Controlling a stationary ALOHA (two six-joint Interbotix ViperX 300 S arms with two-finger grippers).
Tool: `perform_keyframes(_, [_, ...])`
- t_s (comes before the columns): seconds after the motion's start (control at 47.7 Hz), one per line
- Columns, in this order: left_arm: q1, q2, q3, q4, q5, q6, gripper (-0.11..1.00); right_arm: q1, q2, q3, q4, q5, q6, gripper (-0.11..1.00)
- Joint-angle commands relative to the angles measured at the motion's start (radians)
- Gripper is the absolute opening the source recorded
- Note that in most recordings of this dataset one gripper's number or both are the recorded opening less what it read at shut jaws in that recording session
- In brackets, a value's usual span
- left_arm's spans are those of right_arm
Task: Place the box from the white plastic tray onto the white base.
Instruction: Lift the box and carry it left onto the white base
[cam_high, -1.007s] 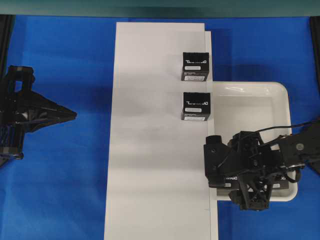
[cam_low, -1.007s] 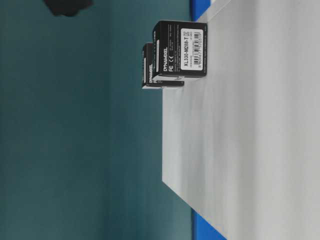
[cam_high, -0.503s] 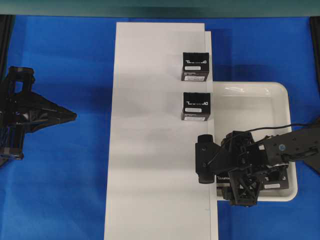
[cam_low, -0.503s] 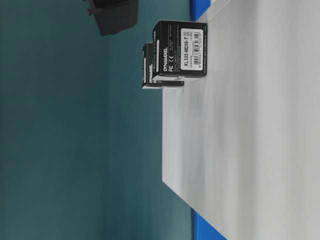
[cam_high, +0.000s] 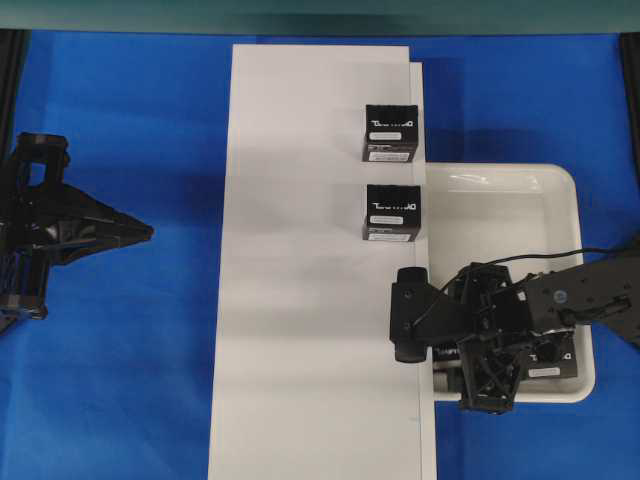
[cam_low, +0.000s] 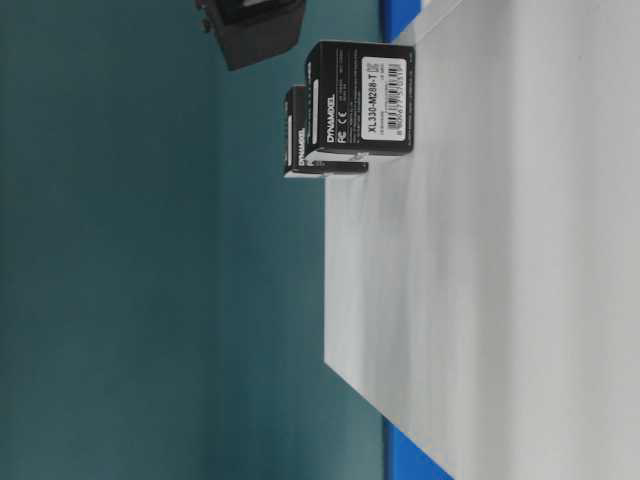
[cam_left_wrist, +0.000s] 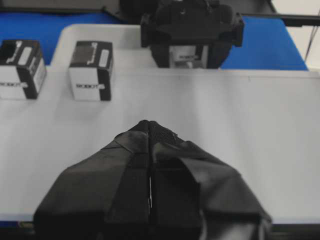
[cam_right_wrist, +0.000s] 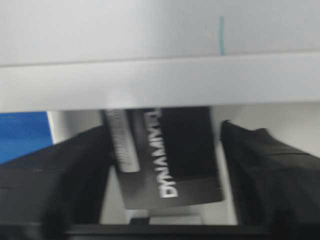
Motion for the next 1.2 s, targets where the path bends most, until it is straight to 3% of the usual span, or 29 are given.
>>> perform_keyframes(0.0, [0.003, 0.005, -0.023, 0.003, -0.005, 0.000, -0.07, 0.000, 0.005, -0.011, 0.003, 0.015, 0.014, 0.66])
perform_keyframes(0.042, [0.003, 0.005, -0.023, 0.002, -0.005, 0.000, -0.07, 0.000, -0.002, -0.011, 0.003, 0.018, 0.015, 0.61])
perform_keyframes(0.252, [0.003, 0.005, -0.023, 0.003, -0.005, 0.000, -0.07, 0.002, -0.052, -0.023, 0.006, 0.058, 0.025, 0.61])
perform_keyframes(0.482, [0.005, 0.003, -0.023, 0.003, -0.005, 0.000, -0.07, 0.000, -0.158, -0.063, 0.008, 0.227, 0.025, 0.61])
perform_keyframes(0.797, [0.003, -0.002, -0.023, 0.002, -0.005, -0.002, -0.07, -0.043, -0.290, -0.207, 0.006, 0.448, 0.026, 0.61])
perform_keyframes(1.175, [-0.002, 0.000, -0.023, 0.002, -0.005, -0.005, -0.07, -0.092, -0.241, -0.341, -0.003, 0.471, 0.015, 0.61])
